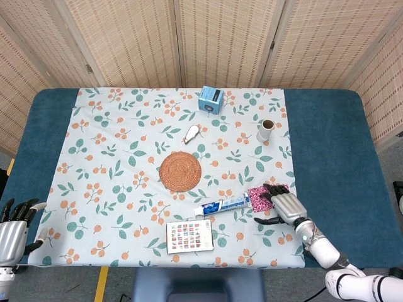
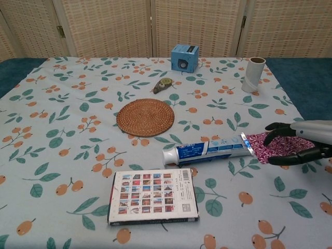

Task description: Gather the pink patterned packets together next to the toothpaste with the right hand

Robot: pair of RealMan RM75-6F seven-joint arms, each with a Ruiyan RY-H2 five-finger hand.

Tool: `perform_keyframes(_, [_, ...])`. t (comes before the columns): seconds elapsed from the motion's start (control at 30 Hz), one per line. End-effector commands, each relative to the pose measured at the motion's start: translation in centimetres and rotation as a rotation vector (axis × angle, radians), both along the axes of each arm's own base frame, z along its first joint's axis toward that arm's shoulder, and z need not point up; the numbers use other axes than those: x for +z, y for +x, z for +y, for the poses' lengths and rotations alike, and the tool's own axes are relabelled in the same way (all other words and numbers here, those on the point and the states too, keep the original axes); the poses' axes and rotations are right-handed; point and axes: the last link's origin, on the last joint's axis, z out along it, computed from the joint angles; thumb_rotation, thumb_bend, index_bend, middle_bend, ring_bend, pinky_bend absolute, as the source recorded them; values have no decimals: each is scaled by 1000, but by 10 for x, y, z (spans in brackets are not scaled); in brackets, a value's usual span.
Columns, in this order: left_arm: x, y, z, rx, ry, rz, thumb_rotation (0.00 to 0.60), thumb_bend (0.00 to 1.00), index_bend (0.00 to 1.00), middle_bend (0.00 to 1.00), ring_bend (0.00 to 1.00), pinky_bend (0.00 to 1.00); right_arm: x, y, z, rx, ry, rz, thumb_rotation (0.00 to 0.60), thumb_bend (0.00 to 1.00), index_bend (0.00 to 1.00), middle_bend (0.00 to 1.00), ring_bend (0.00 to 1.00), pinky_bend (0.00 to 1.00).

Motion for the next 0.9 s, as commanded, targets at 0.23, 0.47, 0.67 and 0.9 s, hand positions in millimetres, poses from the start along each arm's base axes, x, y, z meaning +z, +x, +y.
perform_keyframes(0.23, [-1, 1, 0, -9, -3, -1, 600, 427, 274, 198, 202, 0, 18, -4, 8, -1, -56, -12, 138, 219, 212, 18, 0, 0])
perform_keyframes(0.47, [-2, 3, -1, -13, -8, 0, 600, 427, 274, 198, 203, 0, 28, -16, 3, -37, -90, -7, 137, 219, 212, 18, 0, 0])
perform_keyframes(0.67, [-2, 4, -2, -15, -7, 1, 600, 427, 274, 198, 203, 0, 26, -18, -7, -45, -93, -3, 137, 218, 212, 18, 0, 0])
perform_keyframes(0.9, [-3, 4, -2, -10, -9, 5, 600, 427, 274, 198, 203, 0, 23, -18, -12, -38, -81, 10, 136, 218, 213, 18, 0, 0])
